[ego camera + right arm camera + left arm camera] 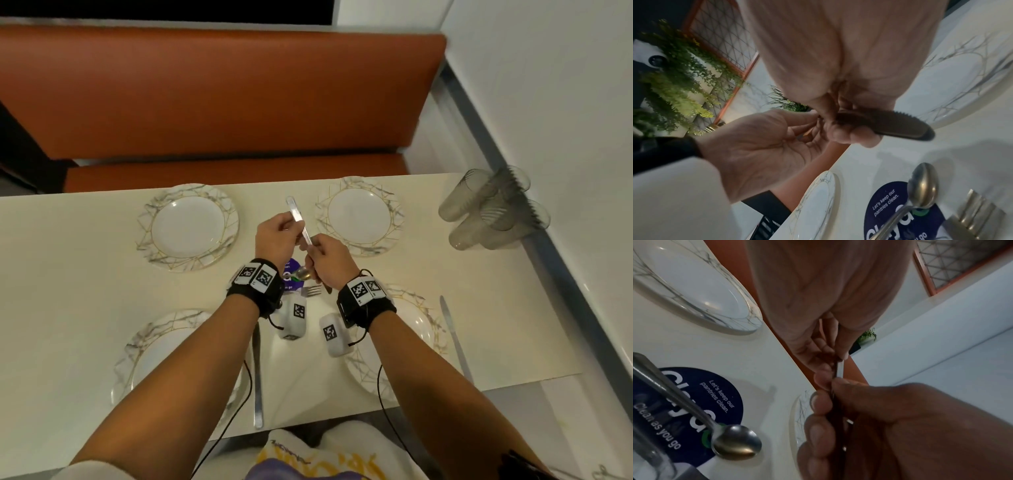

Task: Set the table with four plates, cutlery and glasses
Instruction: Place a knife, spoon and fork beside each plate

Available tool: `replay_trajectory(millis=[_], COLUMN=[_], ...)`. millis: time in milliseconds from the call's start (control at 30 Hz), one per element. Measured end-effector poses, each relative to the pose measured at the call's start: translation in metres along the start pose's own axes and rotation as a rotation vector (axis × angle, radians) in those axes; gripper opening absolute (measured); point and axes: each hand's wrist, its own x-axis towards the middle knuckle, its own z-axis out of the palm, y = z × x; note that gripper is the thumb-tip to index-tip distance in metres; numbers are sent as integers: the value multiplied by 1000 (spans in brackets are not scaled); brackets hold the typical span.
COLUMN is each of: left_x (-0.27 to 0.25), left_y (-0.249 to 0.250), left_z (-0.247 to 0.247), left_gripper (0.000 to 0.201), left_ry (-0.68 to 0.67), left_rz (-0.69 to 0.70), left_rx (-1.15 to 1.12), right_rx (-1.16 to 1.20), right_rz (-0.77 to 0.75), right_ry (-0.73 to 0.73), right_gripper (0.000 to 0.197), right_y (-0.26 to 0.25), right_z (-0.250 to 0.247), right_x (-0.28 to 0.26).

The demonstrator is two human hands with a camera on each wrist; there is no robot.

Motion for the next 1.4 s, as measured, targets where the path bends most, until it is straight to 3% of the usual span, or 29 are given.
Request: replay_trajectory(millis=[167, 333, 567, 733, 900, 1067, 1233, 1400], left_x=[11, 37, 100, 138, 154, 158, 162, 146], left_y=[-11, -12, -17, -30, -34, -47, -57, -64], left_z=[28, 44, 51, 52, 62, 73, 70, 58], left_gripper=[8, 12, 15, 25, 13, 17, 21, 32], left_ry=[-60, -1, 70, 54, 86, 105, 75, 16], left_rz=[-34, -124, -273, -377, -385, -332, -239, 117], left_rx=[56, 0, 37, 179, 296, 379, 602, 1022], right_rx=[110, 104, 313, 168, 107, 116, 145, 133], right_rz=[42, 18, 158, 156, 164, 189, 192, 185], right_ry=[46, -15, -36, -16, 12, 36, 58, 56], right_gripper=[13, 21, 15, 14, 13, 14, 13, 16], right_y=[10, 30, 68, 93, 106, 110, 108, 106], right_z=[-20, -40, -69, -92, -108, -113, -111, -110], right_x=[18, 36, 42, 44, 46, 49, 52, 52])
